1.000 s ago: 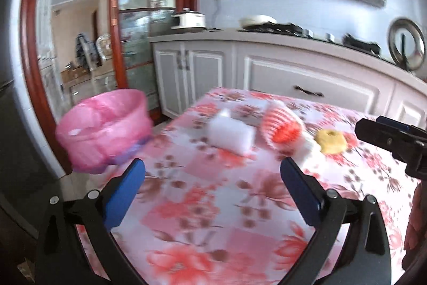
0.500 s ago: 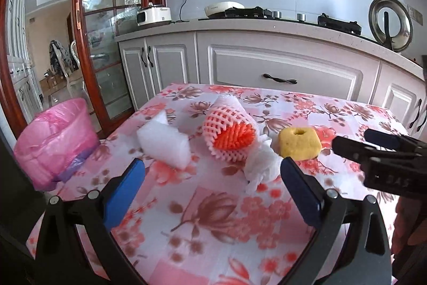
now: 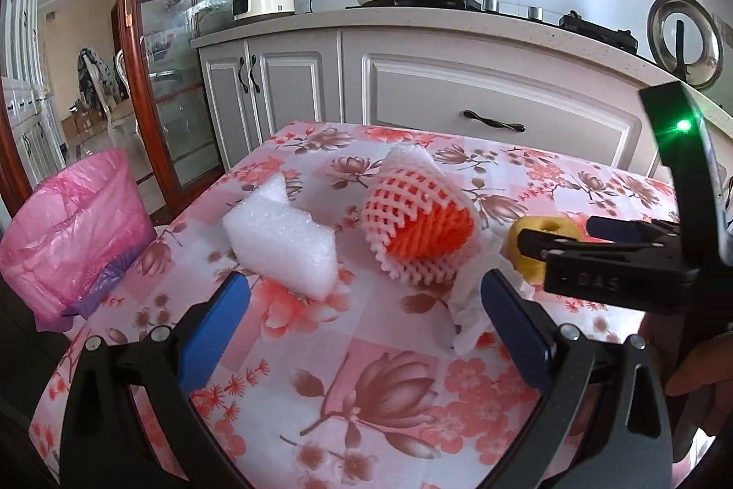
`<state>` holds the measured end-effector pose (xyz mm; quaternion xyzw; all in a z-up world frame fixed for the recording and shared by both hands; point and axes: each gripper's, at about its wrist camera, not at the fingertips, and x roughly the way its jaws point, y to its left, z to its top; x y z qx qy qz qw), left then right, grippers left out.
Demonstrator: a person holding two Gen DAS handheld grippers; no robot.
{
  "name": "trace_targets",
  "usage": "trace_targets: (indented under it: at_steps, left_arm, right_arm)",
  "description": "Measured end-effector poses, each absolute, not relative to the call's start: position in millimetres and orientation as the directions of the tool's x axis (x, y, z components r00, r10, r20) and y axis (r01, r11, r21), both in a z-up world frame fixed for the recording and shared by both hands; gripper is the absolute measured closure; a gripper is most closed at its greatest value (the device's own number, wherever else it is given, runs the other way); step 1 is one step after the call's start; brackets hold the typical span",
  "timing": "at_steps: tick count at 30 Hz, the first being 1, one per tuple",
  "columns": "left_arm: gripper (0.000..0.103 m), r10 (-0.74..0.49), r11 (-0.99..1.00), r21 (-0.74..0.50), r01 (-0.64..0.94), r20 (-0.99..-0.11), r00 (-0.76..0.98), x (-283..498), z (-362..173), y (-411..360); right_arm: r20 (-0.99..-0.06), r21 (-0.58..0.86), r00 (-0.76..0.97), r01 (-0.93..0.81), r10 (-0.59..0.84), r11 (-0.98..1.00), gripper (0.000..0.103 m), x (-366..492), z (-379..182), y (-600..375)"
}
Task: Collect trash
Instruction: 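Grasp the yellow sponge with the right gripper while the left gripper grasps the white tissue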
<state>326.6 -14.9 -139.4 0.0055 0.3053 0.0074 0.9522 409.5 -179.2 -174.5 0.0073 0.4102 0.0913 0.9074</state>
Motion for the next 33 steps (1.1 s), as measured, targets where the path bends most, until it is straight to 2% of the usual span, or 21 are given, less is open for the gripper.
trace_targets:
  at_steps: [2,3,8,18,21,25,27,28,29,30,33]
  left_arm:
    - [0.005,0.013,1.0,0.009,-0.009,-0.586,0.81,328,-141,-13]
    - [0.005,0.009,1.0,0.005,-0.007,-0.588,0.809,330,-141,-13]
    - [0.005,-0.002,1.0,0.01,0.01,-0.595,0.804,335,-143,-17]
    - [0.007,-0.028,0.996,0.043,0.073,-0.649,0.76,365,-157,-62]
    - [0.02,-0.034,0.994,0.054,0.096,-0.676,0.736,376,-164,-76]
    - [0.032,-0.042,0.992,0.056,0.112,-0.693,0.72,386,-167,-87]
    - [0.05,-0.051,0.992,0.047,0.12,-0.712,0.701,388,-171,-88]
    - [0.055,-0.063,0.992,0.031,0.124,-0.725,0.686,389,-173,-88]
    - [0.068,-0.07,0.992,0.021,0.126,-0.731,0.679,388,-175,-86]
    - [0.073,-0.073,0.992,0.017,0.127,-0.734,0.675,387,-175,-86]
    - [0.075,-0.074,0.991,0.021,0.128,-0.722,0.688,375,-171,-83]
  right_arm:
    - [-0.756,0.087,0.634,-0.153,0.165,0.984,0.035,413,-179,-178]
    - [-0.758,0.094,0.63,-0.15,0.168,0.984,0.036,413,-181,-179]
    - [-0.732,0.143,0.652,-0.139,0.199,0.98,0.041,402,-175,-195]
    - [-0.672,0.203,0.715,-0.071,0.192,0.977,0.041,378,-152,-249]
    - [-0.663,0.218,0.723,-0.062,0.194,0.974,0.041,373,-150,-259]
    - [-0.652,0.24,0.728,-0.064,0.209,0.969,0.041,367,-151,-264]
    - [-0.648,0.247,0.73,-0.067,0.216,0.967,0.041,363,-150,-264]
    - [-0.644,0.249,0.733,-0.068,0.218,0.966,0.041,361,-149,-264]
    - [-0.642,0.251,0.734,-0.07,0.22,0.965,0.041,359,-149,-265]
    - [-0.638,0.257,0.736,-0.073,0.226,0.964,0.041,356,-147,-264]
    - [-0.623,0.271,0.745,-0.08,0.238,0.959,0.041,347,-140,-261]
